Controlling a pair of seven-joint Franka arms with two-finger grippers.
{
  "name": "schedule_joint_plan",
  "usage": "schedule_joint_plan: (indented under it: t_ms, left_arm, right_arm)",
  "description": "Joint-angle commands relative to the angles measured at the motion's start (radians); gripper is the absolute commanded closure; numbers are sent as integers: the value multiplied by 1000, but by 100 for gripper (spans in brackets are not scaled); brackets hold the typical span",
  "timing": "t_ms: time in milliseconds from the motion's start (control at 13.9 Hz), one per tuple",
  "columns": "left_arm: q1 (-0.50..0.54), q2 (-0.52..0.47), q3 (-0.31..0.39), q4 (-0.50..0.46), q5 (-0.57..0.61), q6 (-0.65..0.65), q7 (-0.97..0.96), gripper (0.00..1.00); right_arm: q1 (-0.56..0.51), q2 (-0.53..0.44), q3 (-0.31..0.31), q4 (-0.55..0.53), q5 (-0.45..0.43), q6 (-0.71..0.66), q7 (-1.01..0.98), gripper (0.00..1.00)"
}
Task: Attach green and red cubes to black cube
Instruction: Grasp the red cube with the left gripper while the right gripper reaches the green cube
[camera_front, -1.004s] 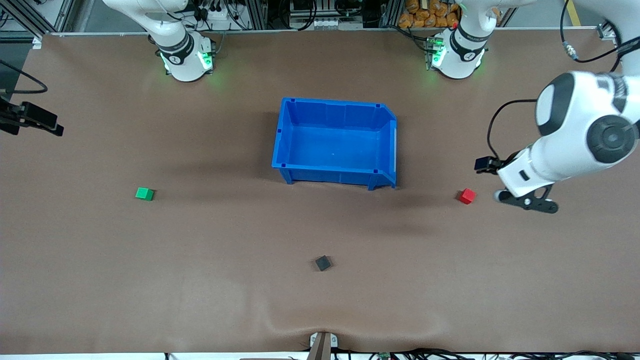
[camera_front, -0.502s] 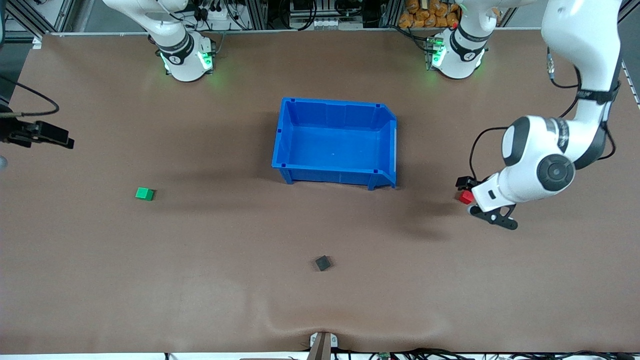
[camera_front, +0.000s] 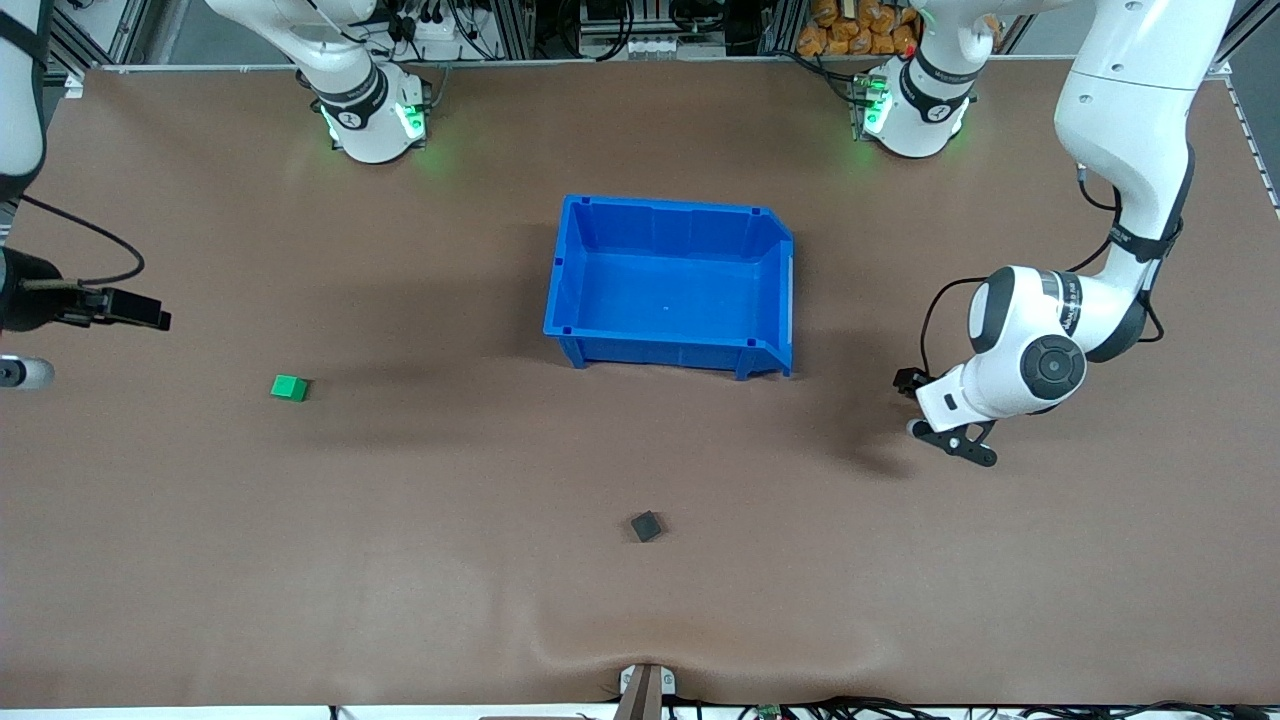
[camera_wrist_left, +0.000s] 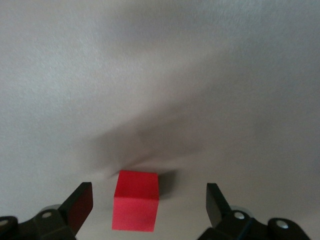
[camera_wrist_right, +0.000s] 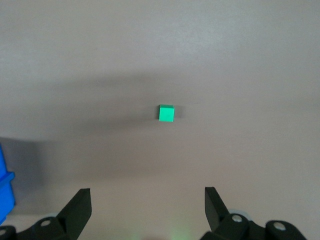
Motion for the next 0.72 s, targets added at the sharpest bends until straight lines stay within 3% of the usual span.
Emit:
schedule_joint_plan:
  t_ms: [0, 502, 645]
  left_arm:
    - [15, -21, 0, -39, 46, 10, 25, 0]
    - [31, -9, -1, -52, 86, 10, 25, 0]
    - [33, -9, -1, -53, 86, 8, 25, 29]
  right_arm:
    - [-20, 49, 5, 14, 13, 6, 5, 0]
    - [-54, 113, 3, -18, 13, 49, 5, 0]
    - [-63, 135, 3, -33, 13, 72, 5, 0]
